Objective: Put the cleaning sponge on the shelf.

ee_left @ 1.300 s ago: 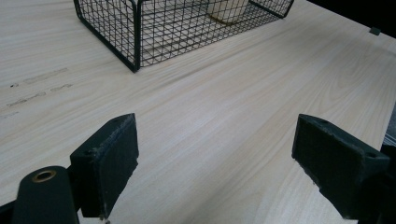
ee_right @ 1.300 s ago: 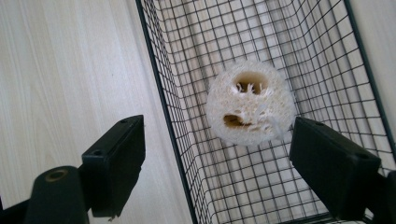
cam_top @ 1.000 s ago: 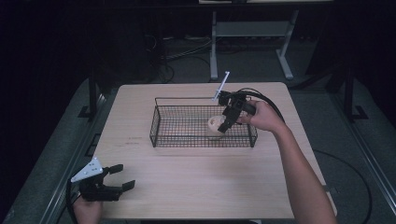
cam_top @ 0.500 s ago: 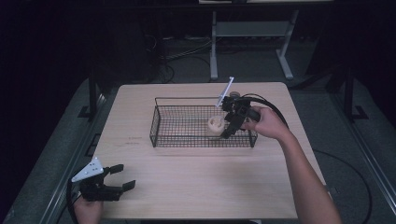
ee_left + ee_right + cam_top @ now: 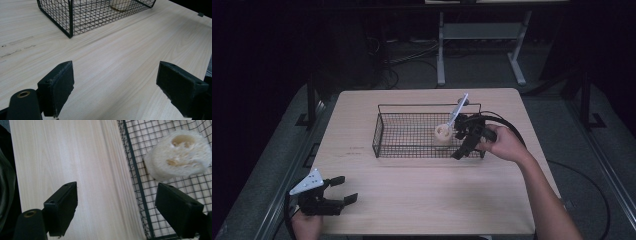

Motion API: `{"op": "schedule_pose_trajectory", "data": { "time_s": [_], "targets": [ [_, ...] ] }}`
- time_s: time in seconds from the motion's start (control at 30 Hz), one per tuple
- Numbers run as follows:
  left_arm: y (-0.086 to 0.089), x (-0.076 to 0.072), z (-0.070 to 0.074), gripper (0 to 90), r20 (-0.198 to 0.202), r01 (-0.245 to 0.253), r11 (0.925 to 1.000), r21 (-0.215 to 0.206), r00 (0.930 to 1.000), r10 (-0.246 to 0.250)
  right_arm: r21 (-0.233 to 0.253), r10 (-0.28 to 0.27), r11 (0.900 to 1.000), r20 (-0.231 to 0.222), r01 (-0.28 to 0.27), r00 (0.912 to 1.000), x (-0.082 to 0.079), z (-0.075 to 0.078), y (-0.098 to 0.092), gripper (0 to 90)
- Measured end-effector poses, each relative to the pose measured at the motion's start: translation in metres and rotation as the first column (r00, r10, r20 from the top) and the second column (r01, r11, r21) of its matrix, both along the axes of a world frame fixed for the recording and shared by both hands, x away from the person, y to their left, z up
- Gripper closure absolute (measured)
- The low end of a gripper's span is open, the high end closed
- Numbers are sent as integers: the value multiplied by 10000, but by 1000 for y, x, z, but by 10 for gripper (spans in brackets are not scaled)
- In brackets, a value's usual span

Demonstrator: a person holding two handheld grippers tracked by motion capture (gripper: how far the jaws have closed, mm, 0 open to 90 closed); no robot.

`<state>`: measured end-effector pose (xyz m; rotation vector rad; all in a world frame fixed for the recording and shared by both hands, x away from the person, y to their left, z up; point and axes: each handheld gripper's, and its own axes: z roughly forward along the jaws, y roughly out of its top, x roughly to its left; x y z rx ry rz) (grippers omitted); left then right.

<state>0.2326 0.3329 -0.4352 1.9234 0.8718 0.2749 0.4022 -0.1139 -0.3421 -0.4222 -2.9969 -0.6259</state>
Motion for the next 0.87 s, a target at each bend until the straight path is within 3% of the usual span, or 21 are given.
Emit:
{"op": "schedule_pose_trajectory", "data": {
  "time_s": [0.23,0.33,0.43,0.53,0.6,0.87],
  "targets": [
    [-1,0,0,134,1,24,10000,0,10000,-24,64,28,10000,-20,-28,10000,-16,-11,-8,181],
    [-2,0,0,134,-1,20,10000,12,10000,-20,-173,117,9998,-46,-117,9999,-21,-13,-7,175],
    [-2,0,0,134,-1,22,10000,13,10000,-22,53,169,9998,20,-169,9999,-28,-14,-8,175],
    [-1,0,0,134,1,19,10000,2,10000,-19,-24,147,9999,-93,-147,9998,-35,-18,-10,175],
    [-1,0,0,134,-9,21,10000,9,10000,-21,233,239,9994,36,-240,9997,-41,-20,-11,176],
    [-2,0,0,134,15,6,10000,27,10000,-6,445,246,9987,206,-255,9995,-66,-34,-17,179]
  ]
}}
